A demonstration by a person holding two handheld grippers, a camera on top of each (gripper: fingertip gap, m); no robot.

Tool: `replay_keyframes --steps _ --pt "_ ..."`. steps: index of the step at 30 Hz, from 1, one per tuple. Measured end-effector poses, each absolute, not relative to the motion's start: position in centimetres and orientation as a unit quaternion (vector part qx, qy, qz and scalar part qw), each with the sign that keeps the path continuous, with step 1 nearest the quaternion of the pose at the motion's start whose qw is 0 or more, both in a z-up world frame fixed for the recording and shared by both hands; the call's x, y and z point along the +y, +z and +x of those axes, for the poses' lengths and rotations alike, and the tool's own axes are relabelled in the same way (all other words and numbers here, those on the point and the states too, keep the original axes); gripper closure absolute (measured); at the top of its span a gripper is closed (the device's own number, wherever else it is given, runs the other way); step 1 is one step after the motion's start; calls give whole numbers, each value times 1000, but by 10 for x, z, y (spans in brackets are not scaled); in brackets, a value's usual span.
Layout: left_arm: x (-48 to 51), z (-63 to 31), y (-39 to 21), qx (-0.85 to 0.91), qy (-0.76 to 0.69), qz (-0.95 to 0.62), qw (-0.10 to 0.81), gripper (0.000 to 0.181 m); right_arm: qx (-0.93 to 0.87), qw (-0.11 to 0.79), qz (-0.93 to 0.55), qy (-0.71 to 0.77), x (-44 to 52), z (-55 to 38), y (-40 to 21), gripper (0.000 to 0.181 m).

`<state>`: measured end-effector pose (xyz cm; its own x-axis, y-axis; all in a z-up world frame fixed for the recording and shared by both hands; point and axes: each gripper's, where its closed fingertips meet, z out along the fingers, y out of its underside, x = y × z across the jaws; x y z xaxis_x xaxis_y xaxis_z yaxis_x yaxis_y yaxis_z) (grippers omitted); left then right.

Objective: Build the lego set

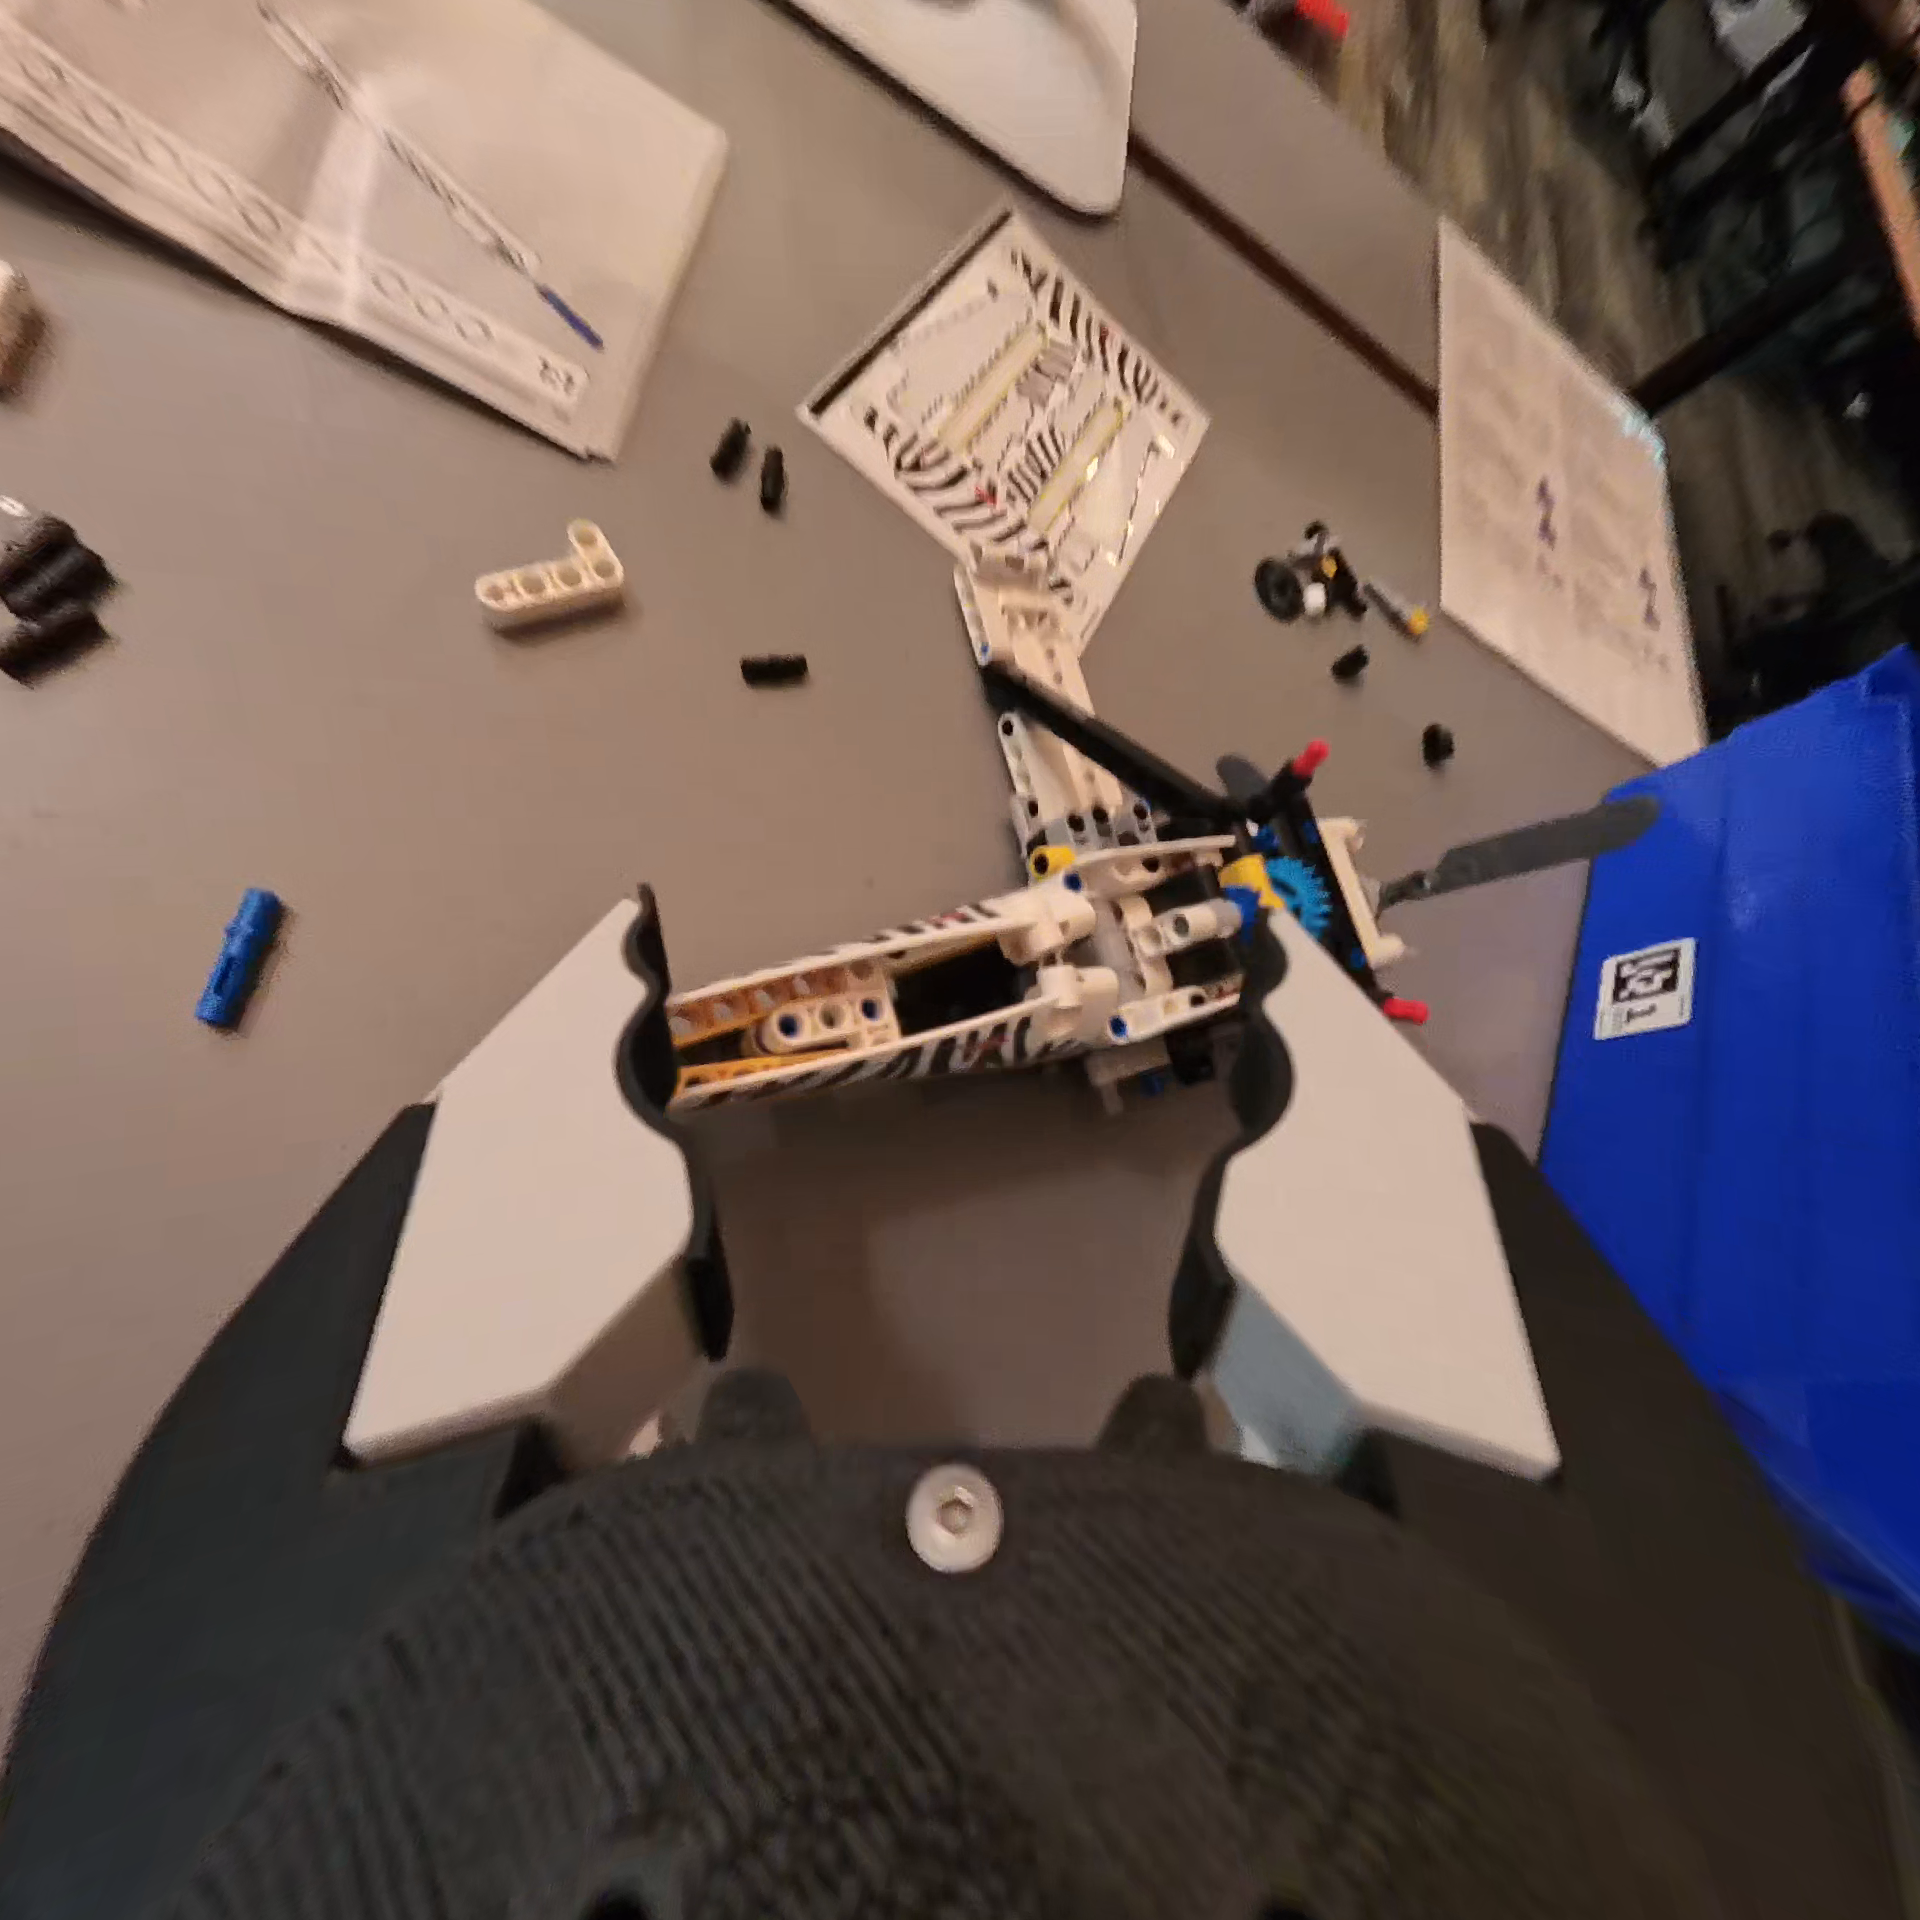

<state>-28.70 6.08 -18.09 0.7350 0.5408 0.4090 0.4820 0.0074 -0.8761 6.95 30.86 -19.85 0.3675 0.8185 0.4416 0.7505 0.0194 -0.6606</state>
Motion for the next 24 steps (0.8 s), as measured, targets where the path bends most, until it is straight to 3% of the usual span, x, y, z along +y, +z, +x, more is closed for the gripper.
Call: replay_keyframes --steps 13,24 --pt "61 -287 -181 -363 23 -703 610 144 -539 350 -766 -21 354 182 -202 69" --pt "60 -288 -181 -367 20 -702 611 144 -640 308 -702 44 358 112 -202 85"
